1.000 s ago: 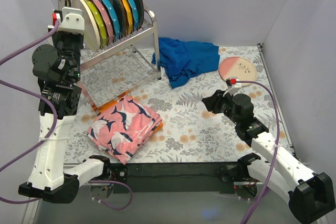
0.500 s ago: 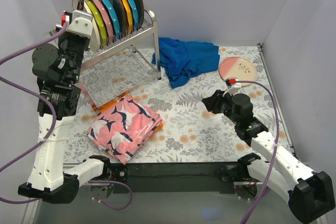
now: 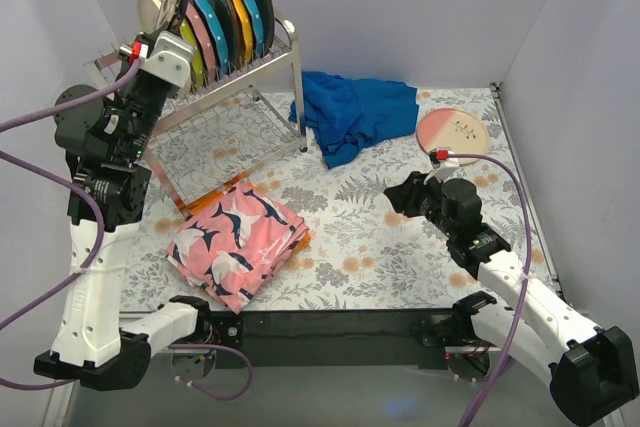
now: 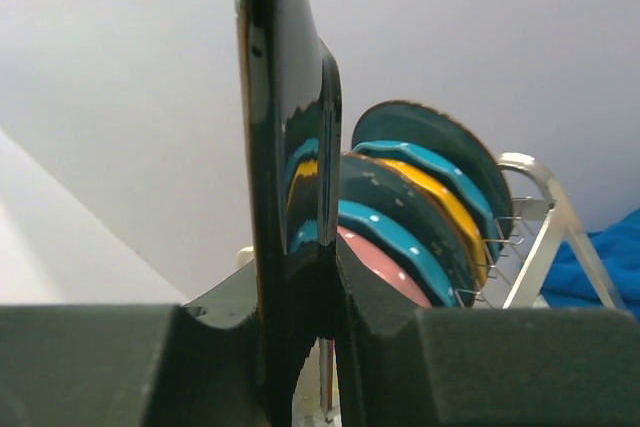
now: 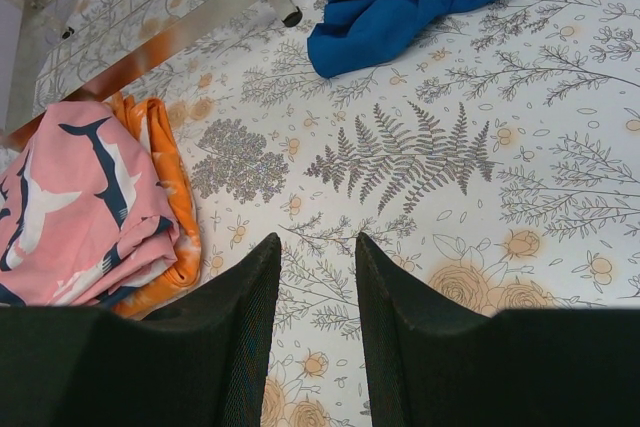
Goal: Unload the plates from the dish rack
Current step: Unload the plate from the dish rack.
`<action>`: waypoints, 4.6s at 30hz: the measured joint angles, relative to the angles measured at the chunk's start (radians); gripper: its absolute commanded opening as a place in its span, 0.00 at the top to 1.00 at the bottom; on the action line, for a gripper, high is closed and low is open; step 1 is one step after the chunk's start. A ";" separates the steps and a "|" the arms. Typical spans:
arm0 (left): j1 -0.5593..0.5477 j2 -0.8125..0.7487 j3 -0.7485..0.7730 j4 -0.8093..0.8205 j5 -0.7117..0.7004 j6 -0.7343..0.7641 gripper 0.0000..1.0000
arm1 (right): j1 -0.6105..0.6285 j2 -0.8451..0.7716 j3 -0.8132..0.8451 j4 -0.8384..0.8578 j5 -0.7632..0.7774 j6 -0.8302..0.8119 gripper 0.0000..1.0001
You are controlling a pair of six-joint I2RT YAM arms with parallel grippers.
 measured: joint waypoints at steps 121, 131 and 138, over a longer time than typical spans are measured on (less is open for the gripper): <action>-0.900 0.579 -0.904 1.144 -0.436 0.495 1.00 | -0.515 -0.014 0.214 -0.096 -0.559 0.399 0.28; -0.916 0.594 -0.904 1.175 -0.441 0.497 1.00 | -0.454 0.050 0.156 -0.081 -0.520 0.396 0.31; -0.933 0.656 -0.904 1.215 -0.453 0.519 1.00 | -0.398 0.098 0.138 -0.051 -0.495 0.391 0.41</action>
